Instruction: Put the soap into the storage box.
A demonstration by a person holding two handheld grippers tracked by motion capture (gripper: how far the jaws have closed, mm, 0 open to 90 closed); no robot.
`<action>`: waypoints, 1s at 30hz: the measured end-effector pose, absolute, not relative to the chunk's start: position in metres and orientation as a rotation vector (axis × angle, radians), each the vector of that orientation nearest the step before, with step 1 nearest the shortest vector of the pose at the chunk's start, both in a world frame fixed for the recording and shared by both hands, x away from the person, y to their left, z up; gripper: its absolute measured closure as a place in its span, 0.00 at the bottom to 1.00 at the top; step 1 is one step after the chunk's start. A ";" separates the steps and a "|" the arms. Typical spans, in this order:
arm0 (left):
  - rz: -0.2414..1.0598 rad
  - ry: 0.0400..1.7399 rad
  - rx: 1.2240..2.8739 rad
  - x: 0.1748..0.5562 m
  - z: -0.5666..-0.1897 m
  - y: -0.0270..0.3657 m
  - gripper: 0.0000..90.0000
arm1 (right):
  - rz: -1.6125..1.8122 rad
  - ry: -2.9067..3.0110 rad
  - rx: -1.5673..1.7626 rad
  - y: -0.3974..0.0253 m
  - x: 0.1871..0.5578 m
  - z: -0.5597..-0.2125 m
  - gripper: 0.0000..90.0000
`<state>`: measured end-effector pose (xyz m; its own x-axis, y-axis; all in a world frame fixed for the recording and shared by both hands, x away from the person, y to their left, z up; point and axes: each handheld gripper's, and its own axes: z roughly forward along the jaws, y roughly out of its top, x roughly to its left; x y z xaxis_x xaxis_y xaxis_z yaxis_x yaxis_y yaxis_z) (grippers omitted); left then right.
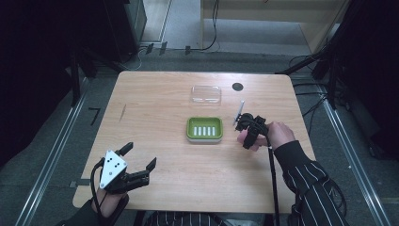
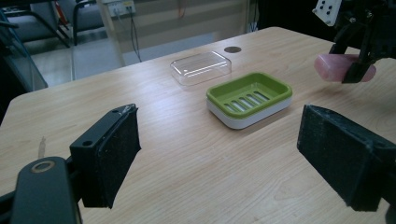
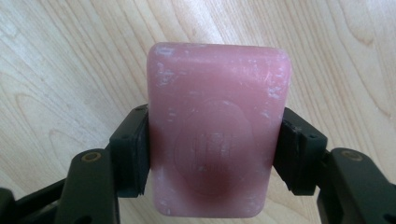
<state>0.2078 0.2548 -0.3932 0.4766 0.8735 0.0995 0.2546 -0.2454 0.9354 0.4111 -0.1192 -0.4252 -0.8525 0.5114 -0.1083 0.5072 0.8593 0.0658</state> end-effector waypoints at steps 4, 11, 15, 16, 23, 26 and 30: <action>0.801 0.966 1.752 0.207 -0.393 0.255 0.15 | 0.052 2.919 0.771 -0.117 0.414 -0.424 0.42; 0.803 0.965 1.752 0.207 -0.393 0.256 0.15 | 0.056 2.929 0.735 -0.113 0.418 -0.422 0.42; 0.805 0.967 1.752 0.206 -0.393 0.257 0.15 | 0.062 2.932 0.724 -0.111 0.420 -0.420 0.42; 0.805 0.968 1.750 0.206 -0.393 0.257 0.15 | 0.060 2.932 0.719 -0.111 0.420 -0.419 0.42; 0.806 0.965 1.750 0.204 -0.393 0.258 0.15 | 0.072 2.940 0.682 -0.106 0.423 -0.414 0.43; 0.808 0.968 1.749 0.203 -0.393 0.258 0.15 | 0.073 2.944 0.651 -0.104 0.425 -0.413 0.43; 0.810 0.973 1.745 0.202 -0.393 0.259 0.15 | 0.079 2.946 0.639 -0.101 0.426 -0.412 0.43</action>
